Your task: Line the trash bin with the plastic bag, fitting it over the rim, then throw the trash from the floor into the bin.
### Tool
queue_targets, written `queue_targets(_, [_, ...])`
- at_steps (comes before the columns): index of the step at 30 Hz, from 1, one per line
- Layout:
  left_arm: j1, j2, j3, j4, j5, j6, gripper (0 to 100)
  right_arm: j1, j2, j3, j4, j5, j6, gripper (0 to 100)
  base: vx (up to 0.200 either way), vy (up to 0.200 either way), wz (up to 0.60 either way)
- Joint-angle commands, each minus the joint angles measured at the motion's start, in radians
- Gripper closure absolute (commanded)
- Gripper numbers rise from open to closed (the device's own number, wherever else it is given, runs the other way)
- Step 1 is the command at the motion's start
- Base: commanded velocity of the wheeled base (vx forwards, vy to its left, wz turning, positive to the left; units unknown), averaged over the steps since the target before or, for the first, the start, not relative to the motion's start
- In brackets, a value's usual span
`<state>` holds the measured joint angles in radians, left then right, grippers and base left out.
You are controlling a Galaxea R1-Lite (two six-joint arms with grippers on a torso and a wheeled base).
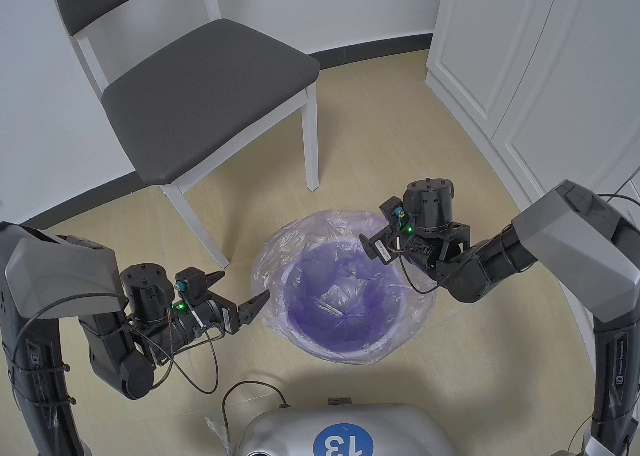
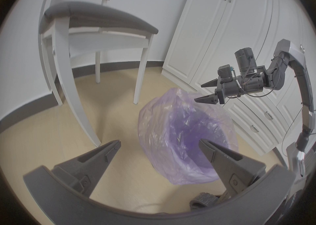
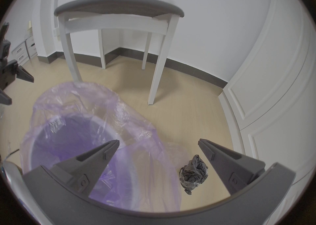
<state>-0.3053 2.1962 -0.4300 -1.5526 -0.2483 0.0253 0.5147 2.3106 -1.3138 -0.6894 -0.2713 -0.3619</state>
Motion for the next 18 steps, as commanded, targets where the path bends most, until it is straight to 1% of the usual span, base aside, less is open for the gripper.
queue_targets(1, [-0.028, -0.039, -0.019, -0.015, 0.001, 0.016, 0, 0.007, -0.057, 0.062, -0.013, -0.009, 0.026, 0, 0.0, 0.0, 0.0])
queue_targets(3, [-0.055, -0.042, -0.024, -0.004, 0.006, 0.016, 0, 0.004, -0.06, 0.088, -0.022, -0.011, 0.026, 0, 0.0, 0.0, 0.0])
queue_targets(6, [-0.064, -0.042, -0.055, 0.025, 0.024, 0.018, 0, 0.002, -0.083, 0.12, -0.044, -0.005, 0.028, 0, 0.0, 0.0, 0.0])
queue_targets(8, [-0.071, -0.053, -0.099, 0.088, 0.044, 0.018, 0, 0.005, -0.105, 0.154, -0.05, -0.003, 0.031, 0, 0.0, 0.0, 0.0])
queue_targets(10, [-0.078, -0.069, -0.127, 0.163, 0.05, 0.018, 0, 0.007, -0.109, 0.186, -0.07, -0.006, 0.035, 0, 0.0, 0.0, 0.0])
queue_targets(11, [-0.081, -0.072, -0.136, 0.18, 0.052, 0.018, 0, 0.008, -0.106, 0.191, -0.084, -0.011, 0.04, 0, 0.0, 0.0, 0.0])
queue_targets(13, [-0.084, -0.073, -0.185, 0.232, 0.076, 0.033, 0, 0.008, -0.094, 0.212, -0.153, -0.02, 0.08, 0, 0.0, 0.0, 0.0])
queue_targets(14, [-0.084, -0.073, -0.185, 0.232, 0.076, 0.033, 0, 0.01, -0.093, 0.215, -0.159, -0.022, 0.084, 0, 0.0, 0.0, 0.0])
queue_targets(15, [-0.086, -0.073, -0.239, 0.278, 0.106, 0.048, 0, 0.01, -0.077, 0.249, -0.233, -0.046, 0.13, 0, 0.0, 0.0, 0.0])
queue_targets(18, [-0.097, -0.075, -0.316, 0.373, 0.118, 0.061, 0, 0.004, -0.08, 0.306, -0.271, -0.066, 0.159, 0, 0.0, 0.0, 0.0])
